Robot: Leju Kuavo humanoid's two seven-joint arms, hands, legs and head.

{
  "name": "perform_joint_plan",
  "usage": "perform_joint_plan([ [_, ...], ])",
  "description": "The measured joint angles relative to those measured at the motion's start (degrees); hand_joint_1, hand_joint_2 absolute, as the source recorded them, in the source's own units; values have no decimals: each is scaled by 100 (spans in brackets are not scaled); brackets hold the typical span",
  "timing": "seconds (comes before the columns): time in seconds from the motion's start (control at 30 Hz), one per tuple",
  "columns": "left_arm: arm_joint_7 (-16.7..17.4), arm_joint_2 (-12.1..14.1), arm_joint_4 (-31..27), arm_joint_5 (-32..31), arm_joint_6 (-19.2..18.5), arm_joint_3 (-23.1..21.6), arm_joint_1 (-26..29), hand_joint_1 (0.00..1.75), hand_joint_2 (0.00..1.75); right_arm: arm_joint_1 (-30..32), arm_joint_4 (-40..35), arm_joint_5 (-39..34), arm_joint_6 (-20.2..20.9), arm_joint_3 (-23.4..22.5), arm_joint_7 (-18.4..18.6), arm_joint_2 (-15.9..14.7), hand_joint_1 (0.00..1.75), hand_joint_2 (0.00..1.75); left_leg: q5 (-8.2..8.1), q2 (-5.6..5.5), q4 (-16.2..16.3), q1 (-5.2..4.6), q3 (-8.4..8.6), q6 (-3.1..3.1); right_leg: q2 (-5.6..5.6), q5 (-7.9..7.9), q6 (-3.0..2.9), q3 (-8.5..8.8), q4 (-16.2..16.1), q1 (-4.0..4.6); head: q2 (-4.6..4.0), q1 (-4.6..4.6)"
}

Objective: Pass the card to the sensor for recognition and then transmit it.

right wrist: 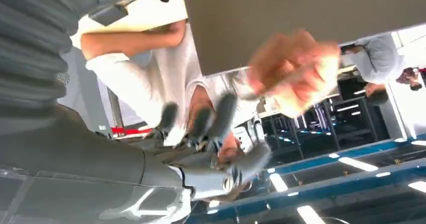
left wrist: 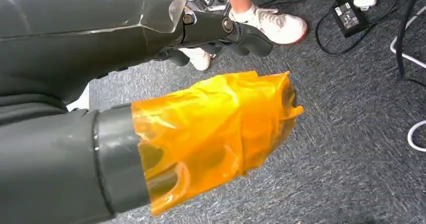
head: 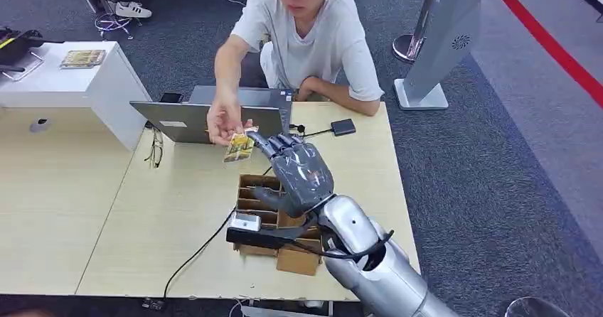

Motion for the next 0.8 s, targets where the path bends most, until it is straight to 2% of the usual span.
perform_joint_plan([
  [0.23,-9,-2,-2,140,31,7,54,0,0,466,-192,-407,-282,-61,-304,-2,0,0,0,0,0,0,0,0,0,-1,0,-1,-1,0,0,0],
  [0.67,-46,-55,-131,188,20,46,270,0,0,1133,-560,-479,-652,-236,-509,-4,0,0,-1,-2,0,0,-1,1,-3,-2,1,0,-1,0,0,-2],
  [0.8,-133,-96,-234,195,-2,151,360,0,0,1481,-691,-680,-868,-352,-695,-9,0,0,-2,-1,0,0,-1,1,-2,-2,1,-1,-2,0,0,-2],
])
